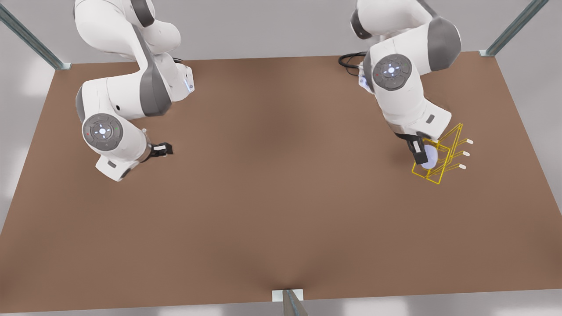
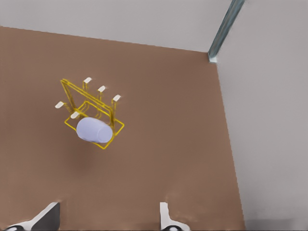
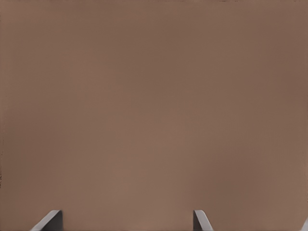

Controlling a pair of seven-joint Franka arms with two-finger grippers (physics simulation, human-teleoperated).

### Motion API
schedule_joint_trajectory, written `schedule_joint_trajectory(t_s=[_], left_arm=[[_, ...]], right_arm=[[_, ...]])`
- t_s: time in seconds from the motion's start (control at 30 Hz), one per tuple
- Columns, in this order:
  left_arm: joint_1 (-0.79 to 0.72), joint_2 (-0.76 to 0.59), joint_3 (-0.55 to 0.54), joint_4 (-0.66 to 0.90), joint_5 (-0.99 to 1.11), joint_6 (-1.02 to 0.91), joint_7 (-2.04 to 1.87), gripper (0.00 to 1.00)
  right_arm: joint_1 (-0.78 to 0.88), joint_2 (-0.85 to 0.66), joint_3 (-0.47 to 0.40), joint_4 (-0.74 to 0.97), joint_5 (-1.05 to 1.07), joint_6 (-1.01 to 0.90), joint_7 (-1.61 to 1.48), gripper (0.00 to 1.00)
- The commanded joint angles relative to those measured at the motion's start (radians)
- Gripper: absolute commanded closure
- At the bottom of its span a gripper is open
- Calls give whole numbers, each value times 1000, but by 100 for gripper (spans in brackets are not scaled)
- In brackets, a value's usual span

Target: Place the cup on the cup holder

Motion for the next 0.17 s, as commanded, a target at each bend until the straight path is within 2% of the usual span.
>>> schedule_joint_trajectory(t_s=[0.0,0.03,0.07,0.1,0.13], left_arm=[[379,-168,-604,31,28,-199,1210,0],[648,-207,-1026,-12,244,-131,1167,0],[754,-305,-1114,-133,247,-15,1188,0],[795,-402,-1114,-276,215,76,1373,0],[795,-392,-1114,-271,220,62,1392,0]], right_arm=[[-8,-2,-14,13,2,23,-103,0],[-8,-3,-26,16,2,23,-103,0],[-8,-5,-28,21,1,23,-101,0],[-8,-8,-28,21,1,22,-101,0],[-7,-8,-26,21,1,20,-101,0]])
